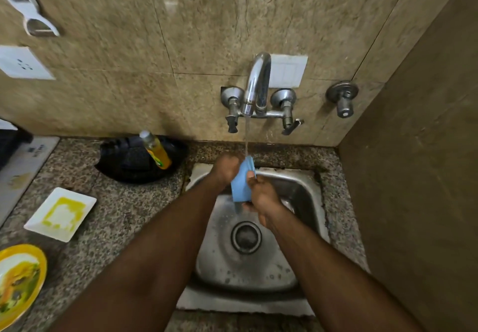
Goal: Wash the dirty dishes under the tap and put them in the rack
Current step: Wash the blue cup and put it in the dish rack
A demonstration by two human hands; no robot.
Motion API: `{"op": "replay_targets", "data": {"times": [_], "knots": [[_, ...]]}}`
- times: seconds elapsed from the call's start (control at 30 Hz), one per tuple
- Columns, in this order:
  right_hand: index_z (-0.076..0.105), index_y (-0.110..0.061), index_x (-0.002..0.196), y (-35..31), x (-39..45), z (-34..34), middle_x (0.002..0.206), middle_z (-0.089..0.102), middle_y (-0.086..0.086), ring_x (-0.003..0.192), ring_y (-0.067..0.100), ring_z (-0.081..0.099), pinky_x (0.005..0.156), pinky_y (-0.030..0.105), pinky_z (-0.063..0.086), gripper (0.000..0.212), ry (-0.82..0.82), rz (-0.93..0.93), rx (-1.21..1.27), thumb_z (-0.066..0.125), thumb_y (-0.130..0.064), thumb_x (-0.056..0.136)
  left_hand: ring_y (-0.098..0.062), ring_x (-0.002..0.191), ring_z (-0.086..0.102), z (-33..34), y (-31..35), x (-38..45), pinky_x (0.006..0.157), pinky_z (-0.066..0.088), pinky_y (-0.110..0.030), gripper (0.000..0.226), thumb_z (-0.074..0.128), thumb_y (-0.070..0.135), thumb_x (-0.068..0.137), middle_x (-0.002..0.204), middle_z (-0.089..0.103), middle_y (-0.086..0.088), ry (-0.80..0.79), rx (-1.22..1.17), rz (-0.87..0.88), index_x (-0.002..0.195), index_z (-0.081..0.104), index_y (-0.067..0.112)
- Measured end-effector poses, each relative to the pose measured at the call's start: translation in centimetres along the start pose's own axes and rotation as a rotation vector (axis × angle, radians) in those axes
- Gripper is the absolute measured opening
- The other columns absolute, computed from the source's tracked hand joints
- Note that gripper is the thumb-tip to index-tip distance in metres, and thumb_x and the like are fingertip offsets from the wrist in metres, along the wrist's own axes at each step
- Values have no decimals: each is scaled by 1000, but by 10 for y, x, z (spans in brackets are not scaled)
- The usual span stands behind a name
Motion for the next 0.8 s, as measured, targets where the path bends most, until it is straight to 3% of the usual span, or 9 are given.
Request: {"op": "replay_targets", "data": {"times": [0.1,0.2,0.23,0.3,0.43,0.57,0.63,0.73,0.8], "knots": [[60,-24,89,-9,1,2,89,65,5,82,25,65,89,55,58,28,20,-13,46,48,-44,105,-39,118,62,3,8,-5,98,45,-38,43,42,26,106,127,66,-27,127,38,22,128,65,-3],[64,-22,94,-29,4,-5,89,70,7,82,23,68,75,46,62,30,23,-28,131,46,-43,106,-32,138,46,28,11,-30,117,33,-40,54,30,38,106,147,54,-19,357,98,405,148,54,12],[64,-22,95,-32,6,-7,87,70,5,80,21,68,69,40,60,29,18,-35,143,46,-41,106,-30,144,39,33,7,-33,122,27,-41,54,27,40,108,153,49,-15,378,143,479,152,49,16],[64,-21,98,-31,8,-11,89,69,5,79,22,67,66,41,59,29,2,-20,125,46,-42,106,-26,137,48,29,0,-24,117,34,-37,50,30,38,108,148,56,-12,360,92,486,148,55,18],[61,-16,122,-20,1,-7,110,68,15,88,32,69,72,49,60,37,7,57,77,47,-45,105,-29,111,68,12,9,-7,100,52,-38,39,48,38,93,118,75,-6,133,-407,118,113,79,24],[58,-20,115,-16,-2,-11,95,64,4,80,22,63,75,45,58,27,-33,-8,35,47,-42,106,-32,83,67,-2,13,2,70,50,-31,31,56,35,97,90,69,-10,-97,-504,-312,92,71,8],[61,-23,107,-14,0,-15,93,64,2,81,21,64,80,46,58,24,-43,-46,-34,47,-43,106,-31,78,65,-4,5,-3,77,53,-36,38,60,51,86,84,69,-14,-168,-686,-489,87,70,14],[63,-24,106,-15,3,-18,98,69,6,84,22,65,74,41,55,27,-46,-66,-57,47,-46,105,-31,70,66,7,-6,0,76,54,-37,41,60,54,83,77,70,-14,-91,-863,-513,79,72,14],[62,-22,115,-21,3,-21,96,67,4,80,20,65,71,39,54,29,-26,-61,-4,48,-44,105,-36,82,69,19,-8,9,90,56,-46,49,66,57,70,95,75,-20,-17,-997,-480,88,75,13]]}}
Point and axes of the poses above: each hand's wrist, its own x-axis towards the middle knuckle, its own z-axis out of the palm, y = z × x, the point moved 2 cm from there along x, towards the middle knuckle
